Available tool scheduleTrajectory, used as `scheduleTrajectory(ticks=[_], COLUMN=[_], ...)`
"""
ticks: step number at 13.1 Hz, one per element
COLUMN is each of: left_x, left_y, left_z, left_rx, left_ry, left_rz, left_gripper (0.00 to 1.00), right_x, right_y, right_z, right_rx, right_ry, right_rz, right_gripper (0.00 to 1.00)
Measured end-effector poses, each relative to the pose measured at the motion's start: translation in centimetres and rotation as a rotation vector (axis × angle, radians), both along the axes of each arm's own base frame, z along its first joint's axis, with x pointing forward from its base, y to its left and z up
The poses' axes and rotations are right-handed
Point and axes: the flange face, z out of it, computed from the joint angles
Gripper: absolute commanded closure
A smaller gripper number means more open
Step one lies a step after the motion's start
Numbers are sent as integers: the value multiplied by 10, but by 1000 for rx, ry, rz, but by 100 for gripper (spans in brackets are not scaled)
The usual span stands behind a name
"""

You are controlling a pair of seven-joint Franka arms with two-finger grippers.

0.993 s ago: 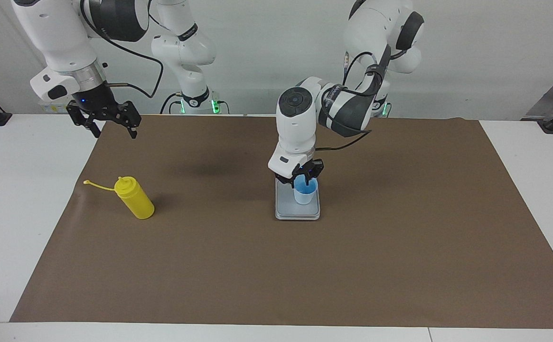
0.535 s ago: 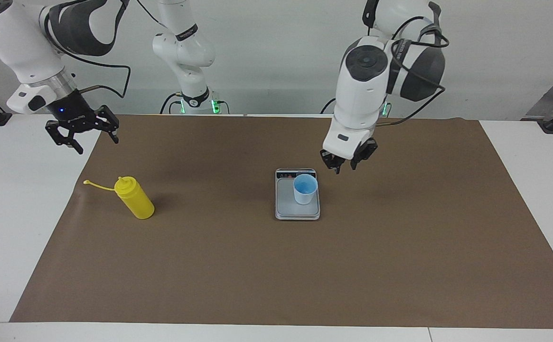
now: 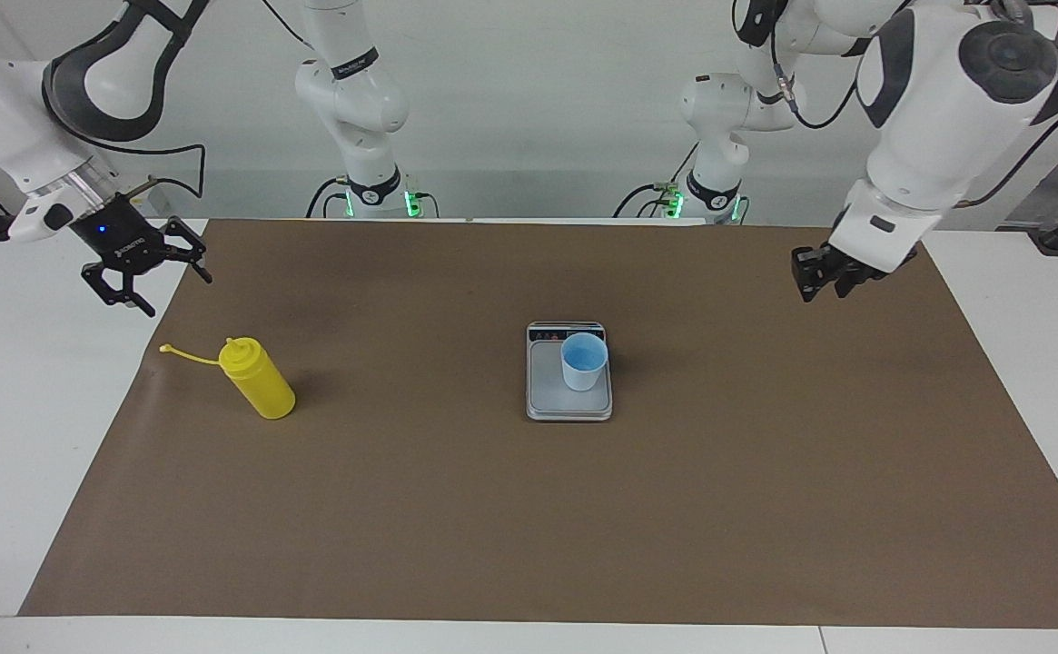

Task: Pour seasoning into cup on scale with both arms
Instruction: 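Withdraw the left gripper from the cup to its rest spot, then move the right gripper to the yellow bottle and grasp it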

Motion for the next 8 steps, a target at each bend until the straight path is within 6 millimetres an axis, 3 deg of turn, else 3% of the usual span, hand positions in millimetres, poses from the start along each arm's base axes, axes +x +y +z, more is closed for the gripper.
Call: scheduleTrajectory(ticks=[2, 3, 6, 8], left_x=[3, 3, -12, -28], left_y=[39, 50, 44, 41], left_z=[0, -3, -40, -56], left_rx=[-27, -35, -33, -27], left_ry=[-2, -13, -22, -1], left_rz=[-29, -36, -59, -65], left_gripper=[54, 54, 50, 34], right_x=[-4, -3, 3, 7], right_y=[-22, -27, -25, -25], right_z=[-27, -40, -77, -92], right_rx=[36, 52, 100, 104], right_ry=[-43, -56, -134, -195], right_rz=[17, 20, 94, 166], right_gripper=[0, 0, 0, 0])
